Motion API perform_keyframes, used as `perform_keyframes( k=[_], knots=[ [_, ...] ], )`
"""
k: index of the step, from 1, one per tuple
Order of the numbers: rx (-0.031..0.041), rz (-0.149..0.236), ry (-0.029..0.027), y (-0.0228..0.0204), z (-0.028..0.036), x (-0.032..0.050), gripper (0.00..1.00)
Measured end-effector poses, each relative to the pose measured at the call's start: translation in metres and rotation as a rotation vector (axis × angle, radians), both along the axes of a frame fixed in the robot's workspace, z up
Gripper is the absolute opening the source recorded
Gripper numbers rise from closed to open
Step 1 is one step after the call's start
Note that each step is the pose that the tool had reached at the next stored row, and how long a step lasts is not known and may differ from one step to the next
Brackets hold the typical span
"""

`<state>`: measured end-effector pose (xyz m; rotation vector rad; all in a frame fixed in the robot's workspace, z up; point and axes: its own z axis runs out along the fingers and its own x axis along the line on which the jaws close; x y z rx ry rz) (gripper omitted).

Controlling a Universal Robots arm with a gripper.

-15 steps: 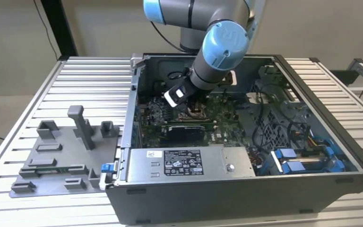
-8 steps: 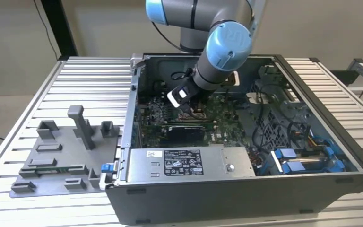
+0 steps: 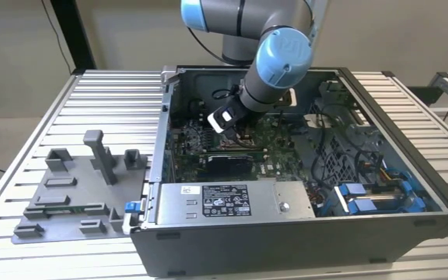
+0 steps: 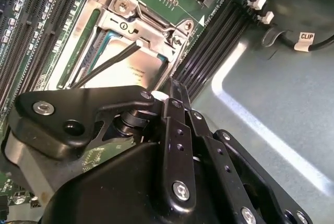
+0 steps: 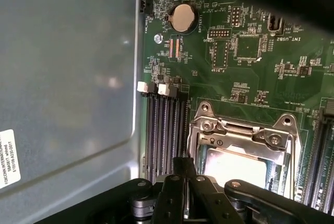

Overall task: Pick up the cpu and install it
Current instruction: 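Install the second cpu locking lever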

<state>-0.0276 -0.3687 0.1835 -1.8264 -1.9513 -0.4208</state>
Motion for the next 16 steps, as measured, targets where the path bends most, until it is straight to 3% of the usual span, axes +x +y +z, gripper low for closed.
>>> perform_keyframes(
  k=[16],
  knots=[
    [-0.0001, 0.000, -0.0005, 0.0000, -0.0020, 0.0048, 0.00]
  ],
)
